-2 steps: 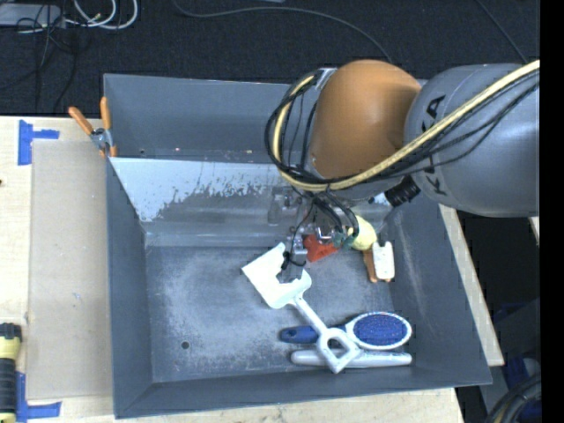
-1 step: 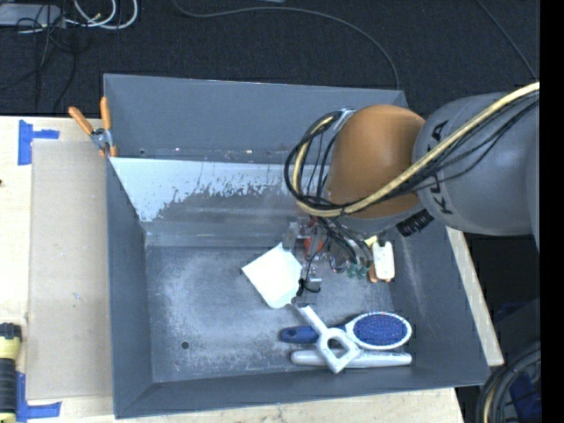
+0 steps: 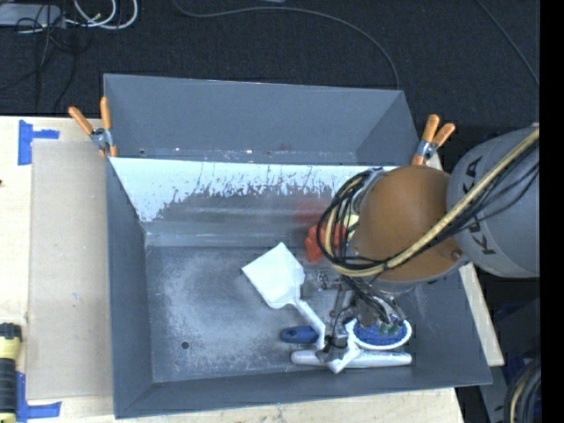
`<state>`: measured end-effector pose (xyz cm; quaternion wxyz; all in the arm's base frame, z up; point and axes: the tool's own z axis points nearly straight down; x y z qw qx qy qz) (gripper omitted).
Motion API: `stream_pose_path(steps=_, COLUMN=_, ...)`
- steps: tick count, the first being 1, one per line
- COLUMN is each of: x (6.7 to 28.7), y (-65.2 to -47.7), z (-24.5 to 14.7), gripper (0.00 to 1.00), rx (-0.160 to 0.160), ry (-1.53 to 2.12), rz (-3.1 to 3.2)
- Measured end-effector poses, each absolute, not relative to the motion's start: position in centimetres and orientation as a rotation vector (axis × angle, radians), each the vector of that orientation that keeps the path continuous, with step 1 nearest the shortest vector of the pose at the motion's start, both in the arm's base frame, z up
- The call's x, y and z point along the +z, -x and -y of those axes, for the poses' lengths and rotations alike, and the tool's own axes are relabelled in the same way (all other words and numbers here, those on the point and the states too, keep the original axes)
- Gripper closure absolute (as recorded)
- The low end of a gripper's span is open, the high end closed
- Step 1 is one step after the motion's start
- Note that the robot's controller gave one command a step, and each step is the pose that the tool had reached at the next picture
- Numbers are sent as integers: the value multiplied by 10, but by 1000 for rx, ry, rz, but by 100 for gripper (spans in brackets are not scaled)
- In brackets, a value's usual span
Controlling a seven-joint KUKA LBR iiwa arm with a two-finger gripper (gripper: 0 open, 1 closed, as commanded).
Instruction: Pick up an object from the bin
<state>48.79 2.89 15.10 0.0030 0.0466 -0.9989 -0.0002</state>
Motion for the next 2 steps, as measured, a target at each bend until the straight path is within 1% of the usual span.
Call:
stream_pose_path(steps=1, x=122, y=-510, z=9, gripper=0, rx=-3, ry=-67, rz=3141)
stream_pose_path(steps=2, x=75, y=-481, z=5, gripper=0, rx=0, ry=-27, rz=3159)
